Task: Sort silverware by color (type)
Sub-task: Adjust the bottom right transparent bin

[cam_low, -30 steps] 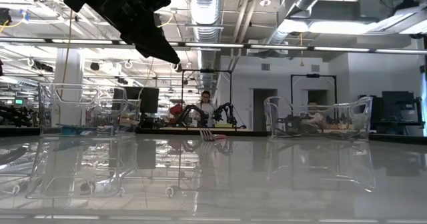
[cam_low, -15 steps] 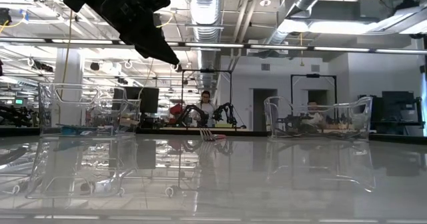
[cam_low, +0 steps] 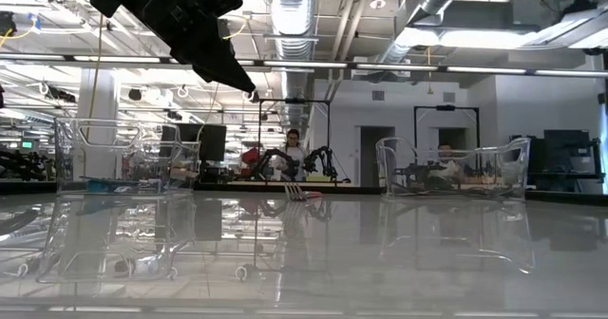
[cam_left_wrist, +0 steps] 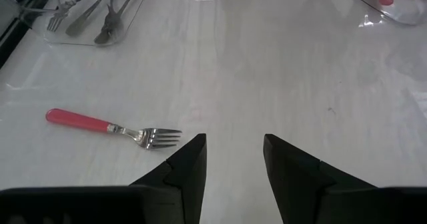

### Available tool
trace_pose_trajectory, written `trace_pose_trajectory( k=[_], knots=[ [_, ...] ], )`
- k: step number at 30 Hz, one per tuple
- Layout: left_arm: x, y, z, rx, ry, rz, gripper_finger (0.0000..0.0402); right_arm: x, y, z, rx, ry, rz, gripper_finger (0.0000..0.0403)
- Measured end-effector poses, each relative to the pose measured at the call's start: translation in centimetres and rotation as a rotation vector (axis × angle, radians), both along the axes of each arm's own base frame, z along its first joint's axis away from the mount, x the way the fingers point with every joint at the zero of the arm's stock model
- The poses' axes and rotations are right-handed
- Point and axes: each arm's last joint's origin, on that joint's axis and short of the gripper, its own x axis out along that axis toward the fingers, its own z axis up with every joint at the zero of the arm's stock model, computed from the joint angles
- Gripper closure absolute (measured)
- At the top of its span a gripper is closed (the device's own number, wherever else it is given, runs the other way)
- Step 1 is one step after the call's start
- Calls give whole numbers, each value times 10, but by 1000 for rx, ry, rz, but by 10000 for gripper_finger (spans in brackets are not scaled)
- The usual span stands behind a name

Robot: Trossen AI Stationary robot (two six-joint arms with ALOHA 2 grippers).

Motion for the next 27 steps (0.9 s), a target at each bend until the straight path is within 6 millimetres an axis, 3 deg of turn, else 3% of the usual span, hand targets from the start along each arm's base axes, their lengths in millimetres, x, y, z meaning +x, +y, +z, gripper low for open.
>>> trace_pose_trajectory(
  k=[5,9,15,19,27],
  knots=[
    [0,0,0,-1,0,0,266,9,1,22,39,-112,-17,390],
    [0,0,0,-9,-1,4,266,15,2,51,128,-224,-29,390],
    [0,0,0,-21,-2,0,266,39,24,84,304,-650,27,390],
    [0,0,0,-21,-2,1,266,60,40,72,276,-785,129,390],
    [0,0,0,-27,-3,2,266,86,63,38,207,-747,322,390]
  ],
)
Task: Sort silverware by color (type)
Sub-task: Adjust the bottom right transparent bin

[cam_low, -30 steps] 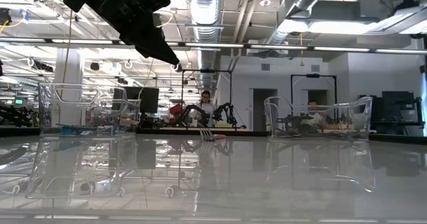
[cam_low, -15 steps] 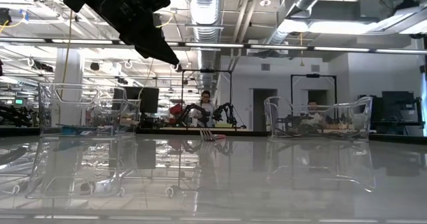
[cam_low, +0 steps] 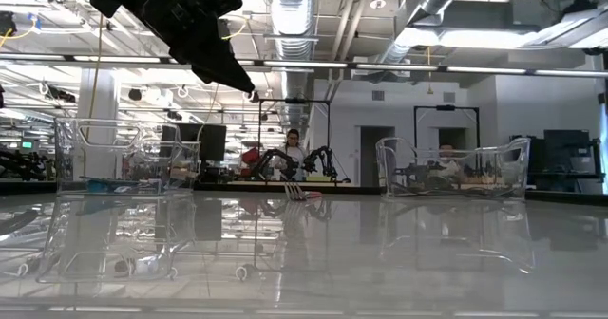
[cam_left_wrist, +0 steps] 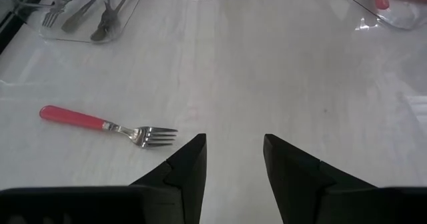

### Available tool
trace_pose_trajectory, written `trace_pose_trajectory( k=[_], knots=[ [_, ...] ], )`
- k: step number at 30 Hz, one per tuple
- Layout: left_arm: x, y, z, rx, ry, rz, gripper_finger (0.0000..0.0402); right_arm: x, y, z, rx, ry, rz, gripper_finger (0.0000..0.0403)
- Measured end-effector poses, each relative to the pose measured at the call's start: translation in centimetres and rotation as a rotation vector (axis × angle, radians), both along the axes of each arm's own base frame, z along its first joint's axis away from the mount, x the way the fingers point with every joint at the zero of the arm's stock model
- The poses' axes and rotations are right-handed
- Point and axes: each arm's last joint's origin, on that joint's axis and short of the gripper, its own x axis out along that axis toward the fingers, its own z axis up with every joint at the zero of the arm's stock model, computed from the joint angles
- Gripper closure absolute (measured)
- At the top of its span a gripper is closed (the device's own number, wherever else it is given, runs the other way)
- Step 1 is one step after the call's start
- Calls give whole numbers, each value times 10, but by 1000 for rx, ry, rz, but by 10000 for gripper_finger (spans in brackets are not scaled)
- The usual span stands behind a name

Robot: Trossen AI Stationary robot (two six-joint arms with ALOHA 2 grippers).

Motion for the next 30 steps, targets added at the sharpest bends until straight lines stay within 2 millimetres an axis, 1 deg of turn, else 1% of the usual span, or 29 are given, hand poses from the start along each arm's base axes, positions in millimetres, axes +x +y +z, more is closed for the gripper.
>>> trace_pose_trajectory(
  k=[5,9,14,18,23,30],
  knots=[
    [0,0,0,-9,1,1,266,13,1,0,-17,-42,-37,390],
    [0,0,0,-14,2,0,266,21,-8,1,-23,-42,-124,390],
    [0,-1,-1,-24,7,-17,266,27,-17,0,-55,-50,-171,390],
    [-1,-2,-3,-31,30,-33,266,29,-28,-2,-104,-2,-233,390],
    [-2,-5,-3,-29,31,-47,266,24,-41,-6,-200,94,-325,390],
    [-2,-8,-3,-21,31,-63,266,25,-57,-7,-285,147,-434,390]
  ],
)
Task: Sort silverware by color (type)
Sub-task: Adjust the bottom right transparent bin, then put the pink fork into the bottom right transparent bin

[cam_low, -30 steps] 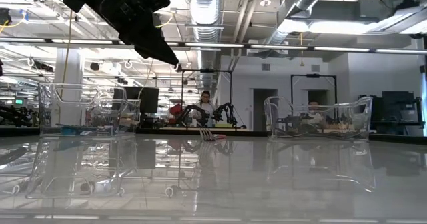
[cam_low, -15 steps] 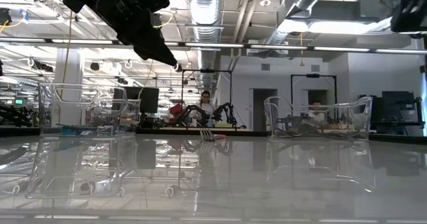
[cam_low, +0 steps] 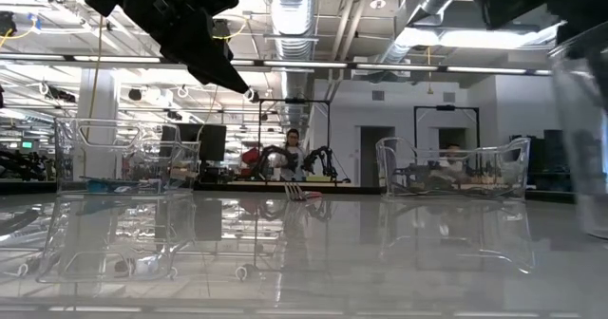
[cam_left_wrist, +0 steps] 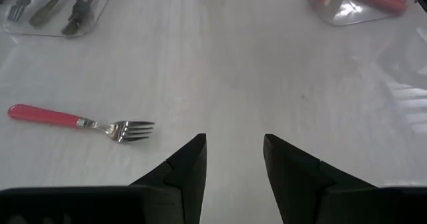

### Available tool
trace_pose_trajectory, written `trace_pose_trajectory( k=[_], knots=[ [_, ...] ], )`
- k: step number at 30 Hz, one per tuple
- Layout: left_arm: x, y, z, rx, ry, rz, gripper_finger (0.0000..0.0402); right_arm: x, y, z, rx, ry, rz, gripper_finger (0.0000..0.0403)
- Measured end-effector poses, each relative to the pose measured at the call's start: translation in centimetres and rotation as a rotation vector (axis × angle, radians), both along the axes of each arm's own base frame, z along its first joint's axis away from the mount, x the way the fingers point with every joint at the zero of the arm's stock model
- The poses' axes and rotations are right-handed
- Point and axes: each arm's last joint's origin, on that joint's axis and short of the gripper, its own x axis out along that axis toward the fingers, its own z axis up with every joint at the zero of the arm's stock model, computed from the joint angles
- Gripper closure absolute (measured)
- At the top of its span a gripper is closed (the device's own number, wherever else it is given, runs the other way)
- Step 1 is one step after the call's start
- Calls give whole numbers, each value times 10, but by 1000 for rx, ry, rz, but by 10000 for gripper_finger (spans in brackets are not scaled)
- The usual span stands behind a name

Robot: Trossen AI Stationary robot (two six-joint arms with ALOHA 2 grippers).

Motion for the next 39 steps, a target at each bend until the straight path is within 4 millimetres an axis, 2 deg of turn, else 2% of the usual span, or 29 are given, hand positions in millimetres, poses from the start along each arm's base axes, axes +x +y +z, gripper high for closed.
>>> trace_pose_trajectory(
  k=[9,12,16,19,22,26,29,34,39],
  knots=[
    [0,0,0,0,-1,0,266,3,-26,0,-82,65,-115,390],
    [0,0,0,-1,0,-1,266,2,-31,8,-70,40,-108,390],
    [0,0,-1,-4,10,-8,266,-6,-34,30,4,-38,-57,390],
    [0,1,-1,6,8,-1,266,-20,-35,56,72,-151,-36,389],
    [4,14,3,6,2,105,268,-36,-41,80,63,-263,-86,387],
    [31,43,17,-7,3,175,275,-54,-58,102,-6,-394,-188,385],
    [58,59,20,3,111,233,281,-65,-72,112,-36,-427,-228,385],
    [100,80,1,42,347,404,287,-78,-92,119,-95,-412,-214,385],
    [132,97,-26,-33,383,499,286,-83,-106,122,-178,-408,-114,385]
  ],
)
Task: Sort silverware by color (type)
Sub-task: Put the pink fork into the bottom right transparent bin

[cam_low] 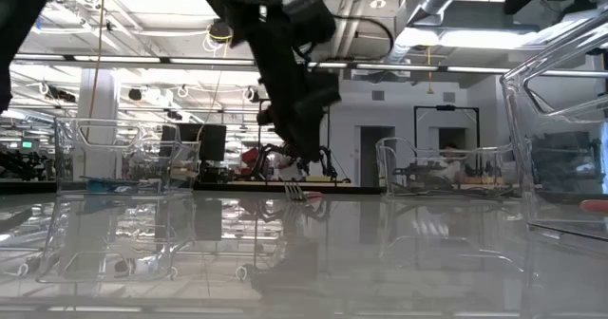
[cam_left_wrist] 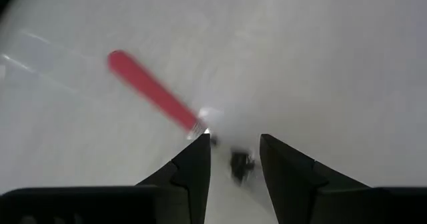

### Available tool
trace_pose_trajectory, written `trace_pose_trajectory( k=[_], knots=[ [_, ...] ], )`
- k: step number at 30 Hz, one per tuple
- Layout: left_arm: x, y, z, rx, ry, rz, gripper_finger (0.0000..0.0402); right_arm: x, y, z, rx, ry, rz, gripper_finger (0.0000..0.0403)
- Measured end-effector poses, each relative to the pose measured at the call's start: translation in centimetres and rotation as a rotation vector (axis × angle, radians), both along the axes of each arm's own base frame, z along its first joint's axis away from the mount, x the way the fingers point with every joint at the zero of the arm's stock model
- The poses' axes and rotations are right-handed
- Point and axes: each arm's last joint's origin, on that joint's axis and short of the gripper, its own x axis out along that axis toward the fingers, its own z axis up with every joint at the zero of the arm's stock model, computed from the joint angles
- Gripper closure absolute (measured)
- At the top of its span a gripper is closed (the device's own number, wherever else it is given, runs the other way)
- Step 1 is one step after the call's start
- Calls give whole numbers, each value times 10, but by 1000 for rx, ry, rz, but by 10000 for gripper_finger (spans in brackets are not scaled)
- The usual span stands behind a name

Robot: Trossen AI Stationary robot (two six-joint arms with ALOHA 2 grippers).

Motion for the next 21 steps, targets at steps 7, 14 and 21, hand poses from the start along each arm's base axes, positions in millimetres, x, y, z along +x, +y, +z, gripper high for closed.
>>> trace_pose_trajectory(
  k=[7,14,21],
  knots=[
    [13,14,-15,-17,2,101,247,-5,-25,6,-82,19,131,385],
    [14,20,-29,-70,2,198,199,-14,-54,8,-130,21,197,385],
    [24,16,-65,-178,25,234,187,-18,-75,11,-144,11,217,385]
  ],
)
